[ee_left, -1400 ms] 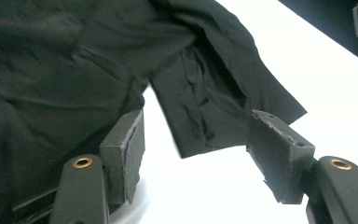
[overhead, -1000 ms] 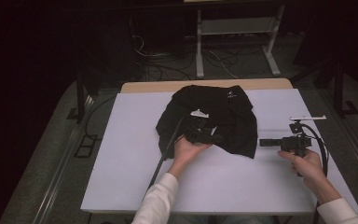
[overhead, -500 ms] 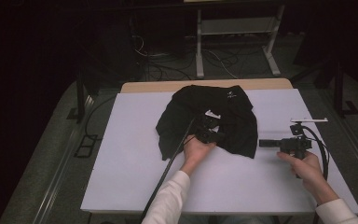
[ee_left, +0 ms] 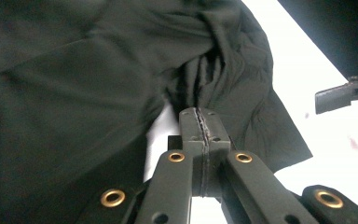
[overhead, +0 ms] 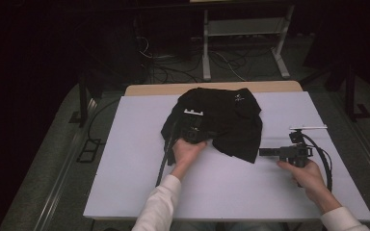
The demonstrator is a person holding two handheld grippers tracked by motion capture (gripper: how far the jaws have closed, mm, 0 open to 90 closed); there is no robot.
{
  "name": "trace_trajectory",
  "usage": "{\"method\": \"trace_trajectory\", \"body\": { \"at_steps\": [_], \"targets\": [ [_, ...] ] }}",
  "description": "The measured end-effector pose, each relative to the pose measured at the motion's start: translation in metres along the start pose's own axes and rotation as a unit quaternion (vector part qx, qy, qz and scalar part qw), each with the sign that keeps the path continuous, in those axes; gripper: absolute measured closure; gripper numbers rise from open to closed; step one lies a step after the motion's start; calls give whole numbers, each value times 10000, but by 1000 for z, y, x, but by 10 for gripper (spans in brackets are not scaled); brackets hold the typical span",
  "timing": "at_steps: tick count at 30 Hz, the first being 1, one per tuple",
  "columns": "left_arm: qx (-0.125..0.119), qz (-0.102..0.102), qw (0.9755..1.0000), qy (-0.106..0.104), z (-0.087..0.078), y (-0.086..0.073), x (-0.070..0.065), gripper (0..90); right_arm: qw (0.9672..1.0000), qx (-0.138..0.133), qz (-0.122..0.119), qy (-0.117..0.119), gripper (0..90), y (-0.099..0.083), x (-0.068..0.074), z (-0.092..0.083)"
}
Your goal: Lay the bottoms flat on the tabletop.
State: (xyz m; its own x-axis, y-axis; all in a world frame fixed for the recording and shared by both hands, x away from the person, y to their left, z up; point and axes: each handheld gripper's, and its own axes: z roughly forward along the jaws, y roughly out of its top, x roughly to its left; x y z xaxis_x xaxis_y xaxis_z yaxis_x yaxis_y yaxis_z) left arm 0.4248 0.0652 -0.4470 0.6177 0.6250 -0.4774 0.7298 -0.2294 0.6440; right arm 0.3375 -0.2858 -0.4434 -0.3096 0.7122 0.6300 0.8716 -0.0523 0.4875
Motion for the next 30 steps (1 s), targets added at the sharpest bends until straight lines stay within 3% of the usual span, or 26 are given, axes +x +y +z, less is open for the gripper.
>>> {"method": "trace_trajectory", "body": {
  "at_steps": [8, 12, 13, 14, 15, 16, 17, 20, 22, 23, 25, 26, 27, 28, 30],
  "targets": [
    [63, -227, 9997, -98, -8, -10, 10, 900, 9998, 185, -42, 13, 338, 0, 18, 24],
    [224, -255, 9993, -153, -7, -20, 10, 900, 9968, 464, -505, -421, 366, -7, 36, 41],
    [224, -255, 9993, -153, -7, -20, 10, 900, 9968, 464, -505, -421, 366, -7, 36, 41],
    [237, -289, 9991, -206, -6, -23, 10, 900, 9955, 425, -650, -539, 384, -9, 40, 42],
    [263, -306, 9989, -242, -6, -26, 9, 900, 9919, 402, -904, -795, 424, -12, 47, 45],
    [256, -324, 9987, -283, -7, -28, 9, 900, 9900, 391, -1007, -907, 455, -13, 49, 46],
    [256, -324, 9987, -283, -7, -28, 9, 900, 9900, 391, -1007, -907, 455, -13, 49, 46],
    [342, -299, 9984, -347, -10, -32, 6, 900, 9813, 327, -1433, -1243, 574, -22, 58, 48],
    [409, -252, 9981, -391, -12, -36, 2, 900, 9795, 311, -1508, -1299, 626, -24, 59, 48],
    [409, -252, 9981, -391, -12, -36, 2, 900, 9795, 311, -1508, -1299, 626, -24, 59, 48],
    [408, -256, 9979, -423, -13, -39, 1, 900, 9787, 306, -1529, -1337, 761, -26, 59, 48],
    [414, -256, 9979, -429, -14, -39, 1, 900, 9787, 306, -1529, -1337, 761, -26, 59, 48],
    [411, -256, 9979, -434, -14, -40, 1, 900, 9804, 356, -1477, -1254, 856, -26, 57, 48],
    [406, -271, 9979, -437, -14, -40, 1, 900, 9804, 356, -1477, -1254, 856, -26, 57, 48],
    [399, -283, 9978, -449, -14, -40, 0, 900, 9837, 444, -1380, -1061, 881, -25, 55, 48]
  ]
}}
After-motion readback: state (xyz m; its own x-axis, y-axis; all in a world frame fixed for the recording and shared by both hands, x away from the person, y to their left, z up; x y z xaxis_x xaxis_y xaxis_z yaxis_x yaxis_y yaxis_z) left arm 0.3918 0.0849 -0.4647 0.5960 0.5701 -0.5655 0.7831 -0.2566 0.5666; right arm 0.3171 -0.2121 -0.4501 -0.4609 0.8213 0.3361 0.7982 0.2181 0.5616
